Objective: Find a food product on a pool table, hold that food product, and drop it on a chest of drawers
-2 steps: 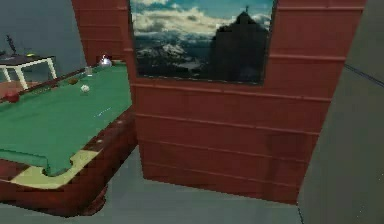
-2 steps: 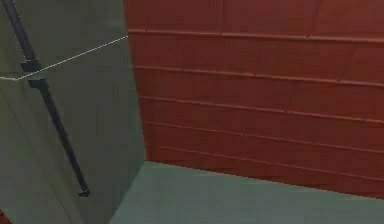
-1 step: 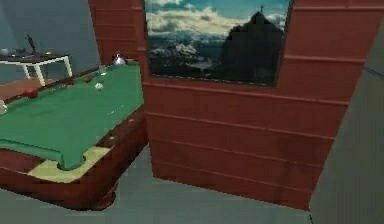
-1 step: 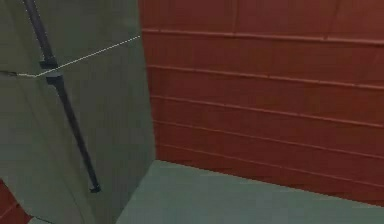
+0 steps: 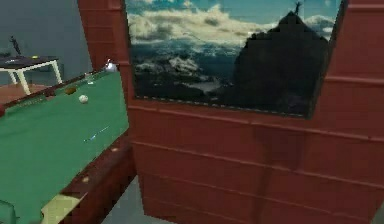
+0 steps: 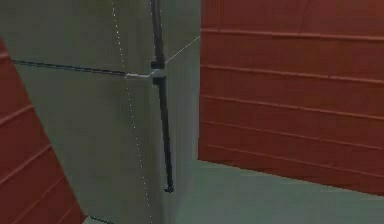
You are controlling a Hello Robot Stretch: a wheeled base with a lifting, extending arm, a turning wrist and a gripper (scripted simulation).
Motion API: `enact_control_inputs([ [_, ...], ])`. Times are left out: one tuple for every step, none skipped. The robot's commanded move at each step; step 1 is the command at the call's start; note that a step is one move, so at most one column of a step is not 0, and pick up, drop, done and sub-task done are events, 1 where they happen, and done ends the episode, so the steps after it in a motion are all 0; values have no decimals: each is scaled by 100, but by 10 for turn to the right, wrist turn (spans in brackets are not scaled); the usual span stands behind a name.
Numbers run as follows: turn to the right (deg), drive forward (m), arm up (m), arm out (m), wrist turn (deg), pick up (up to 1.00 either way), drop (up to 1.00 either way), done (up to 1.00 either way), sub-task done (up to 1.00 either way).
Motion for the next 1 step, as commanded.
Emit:
enact_control_inputs([
  [-450, 0, 0, 0, 0, 0, 0, 0, 0],
])
